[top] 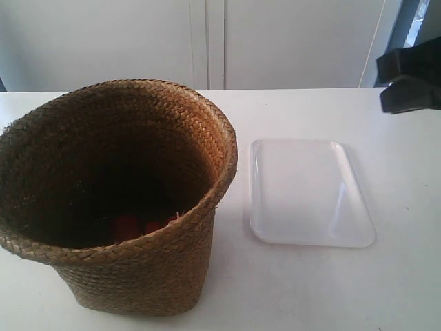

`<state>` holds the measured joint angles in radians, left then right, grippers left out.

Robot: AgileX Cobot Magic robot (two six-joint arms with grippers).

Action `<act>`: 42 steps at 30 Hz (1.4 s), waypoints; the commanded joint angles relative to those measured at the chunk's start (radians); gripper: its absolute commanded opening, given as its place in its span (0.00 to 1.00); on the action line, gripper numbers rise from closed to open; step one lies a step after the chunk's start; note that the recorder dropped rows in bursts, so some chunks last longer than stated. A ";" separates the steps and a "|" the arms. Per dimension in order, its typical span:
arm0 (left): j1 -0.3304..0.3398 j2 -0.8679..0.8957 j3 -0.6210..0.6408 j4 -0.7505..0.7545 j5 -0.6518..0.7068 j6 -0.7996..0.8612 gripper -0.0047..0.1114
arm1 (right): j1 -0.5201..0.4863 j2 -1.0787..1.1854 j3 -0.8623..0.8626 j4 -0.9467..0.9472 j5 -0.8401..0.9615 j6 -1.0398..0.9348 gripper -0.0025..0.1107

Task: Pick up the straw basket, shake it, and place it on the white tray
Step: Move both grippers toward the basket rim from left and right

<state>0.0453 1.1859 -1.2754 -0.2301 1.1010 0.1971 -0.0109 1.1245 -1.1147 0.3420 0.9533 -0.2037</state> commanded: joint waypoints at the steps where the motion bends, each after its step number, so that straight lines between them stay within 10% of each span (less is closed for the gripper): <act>1: 0.002 0.049 -0.076 -0.017 0.060 -0.034 0.04 | -0.001 0.081 -0.049 0.101 0.055 -0.059 0.02; 13: 0.002 0.060 -0.076 0.015 0.008 0.012 0.04 | 0.002 0.104 -0.049 0.307 -0.021 -0.131 0.17; 18: 0.002 0.060 -0.076 -0.003 -0.008 -0.020 0.21 | 0.056 0.113 -0.049 0.345 -0.109 -0.131 0.57; 21: 0.002 0.060 -0.076 -0.027 0.025 -0.013 0.46 | 0.118 0.156 -0.049 0.345 -0.124 -0.131 0.57; 26: 0.002 0.064 -0.076 -0.047 0.013 -0.013 0.59 | 0.172 0.199 -0.052 0.343 -0.140 -0.131 0.62; 42: -0.038 0.146 -0.074 -0.103 0.016 -0.006 0.61 | 0.279 0.294 -0.052 0.362 -0.172 -0.131 0.66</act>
<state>0.0132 1.3217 -1.3466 -0.3221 1.1123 0.1917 0.2511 1.4008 -1.1557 0.6952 0.7909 -0.3333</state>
